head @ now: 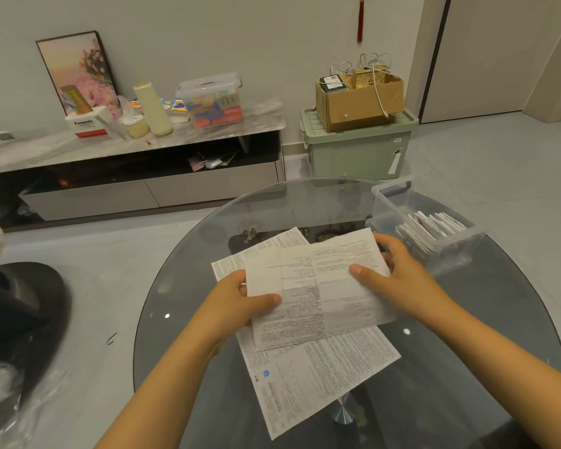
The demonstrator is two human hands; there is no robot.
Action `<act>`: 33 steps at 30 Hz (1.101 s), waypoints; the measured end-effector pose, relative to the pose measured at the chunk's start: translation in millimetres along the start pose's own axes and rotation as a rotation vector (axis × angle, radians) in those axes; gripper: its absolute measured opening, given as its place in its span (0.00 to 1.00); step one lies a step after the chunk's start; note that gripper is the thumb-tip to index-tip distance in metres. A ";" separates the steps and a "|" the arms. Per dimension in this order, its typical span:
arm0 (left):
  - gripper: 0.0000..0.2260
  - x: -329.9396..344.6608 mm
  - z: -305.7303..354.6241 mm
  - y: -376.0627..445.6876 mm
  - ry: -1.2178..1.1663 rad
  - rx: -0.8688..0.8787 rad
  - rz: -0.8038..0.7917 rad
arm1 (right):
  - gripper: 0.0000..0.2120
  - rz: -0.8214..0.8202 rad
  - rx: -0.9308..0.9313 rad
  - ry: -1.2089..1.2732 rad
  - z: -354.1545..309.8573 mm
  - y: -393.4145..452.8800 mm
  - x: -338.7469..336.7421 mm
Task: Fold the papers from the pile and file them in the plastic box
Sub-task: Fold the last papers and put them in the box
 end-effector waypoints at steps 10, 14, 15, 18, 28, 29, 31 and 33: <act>0.45 10.5 2.6 0.1 0.753 0.134 0.087 | 0.47 -0.213 -0.137 -0.691 6.2 -11.0 45.7; 0.34 26.6 0.5 -1.9 0.917 0.178 -0.047 | 0.45 -0.256 -0.096 -0.788 8.9 -10.9 44.0; 0.31 32.5 0.0 -3.2 0.947 0.196 -0.106 | 0.44 -0.251 -0.101 -0.805 7.3 -11.0 42.2; 0.31 45.3 -6.0 -9.6 1.007 0.211 -0.263 | 0.41 -0.214 -0.143 -0.836 -0.9 -11.4 37.9; 0.34 59.1 -13.5 -21.2 1.145 0.287 -0.367 | 0.18 -0.219 -0.529 -0.692 -37.0 -35.5 64.1; 0.33 60.4 -11.7 -22.7 1.139 0.305 -0.361 | 0.19 -0.240 -0.572 -0.675 -39.5 -39.8 70.1; 0.28 62.0 -5.2 -25.2 1.104 0.346 -0.346 | 0.23 -0.261 -0.609 -0.653 -40.6 -45.2 78.6; 0.22 60.0 2.0 -26.0 1.058 0.380 -0.326 | 0.22 -0.226 -0.624 -0.666 -40.5 -48.0 81.9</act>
Point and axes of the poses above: each hand's wrist, its own y-axis towards the middle knuckle, its own x-axis out of the palm, z = x × y, the point moved 10 cm from there along y, towards the middle knuckle, and after that the axes turned 10 degrees about -y, right-handed, at the moved point
